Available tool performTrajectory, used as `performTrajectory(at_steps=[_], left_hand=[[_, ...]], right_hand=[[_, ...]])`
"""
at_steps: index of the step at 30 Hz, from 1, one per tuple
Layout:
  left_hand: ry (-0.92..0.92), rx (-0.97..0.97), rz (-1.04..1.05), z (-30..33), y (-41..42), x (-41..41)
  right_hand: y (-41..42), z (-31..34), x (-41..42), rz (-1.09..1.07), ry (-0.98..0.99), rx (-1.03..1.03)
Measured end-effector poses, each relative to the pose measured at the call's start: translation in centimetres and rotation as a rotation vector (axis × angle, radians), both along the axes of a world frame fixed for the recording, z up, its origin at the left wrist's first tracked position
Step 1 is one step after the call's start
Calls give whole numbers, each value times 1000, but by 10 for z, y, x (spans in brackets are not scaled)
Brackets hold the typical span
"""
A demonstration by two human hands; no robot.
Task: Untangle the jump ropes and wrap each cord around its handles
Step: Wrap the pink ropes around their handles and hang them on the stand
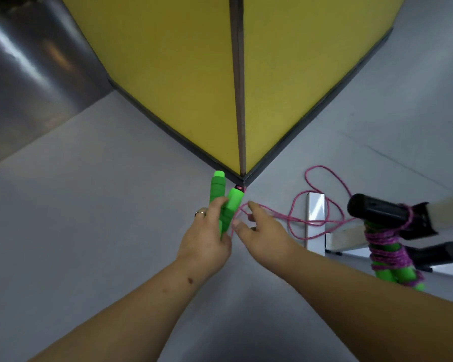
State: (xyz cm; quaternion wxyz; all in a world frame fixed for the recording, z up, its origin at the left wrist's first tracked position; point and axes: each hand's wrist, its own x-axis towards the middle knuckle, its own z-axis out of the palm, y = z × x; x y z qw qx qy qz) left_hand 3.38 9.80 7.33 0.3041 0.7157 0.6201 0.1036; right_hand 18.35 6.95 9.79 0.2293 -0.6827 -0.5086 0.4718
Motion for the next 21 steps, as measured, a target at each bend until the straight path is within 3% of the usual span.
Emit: performTrajectory(at_steps=[4,10,14,21], left_hand=[[-66,111,-72,95,-28,-5],[-114,240,-118,212,-62,-17],[-137,317,-146,273,-84,-19],[-151,445,-169,356,-118,-7]], right_hand=[[2,68,-9,-229,383,-42],[-18,174,-11,-226,735,-30],[-43,240,-11,-130,808,53],[-88,333,-3,-98,768,147]])
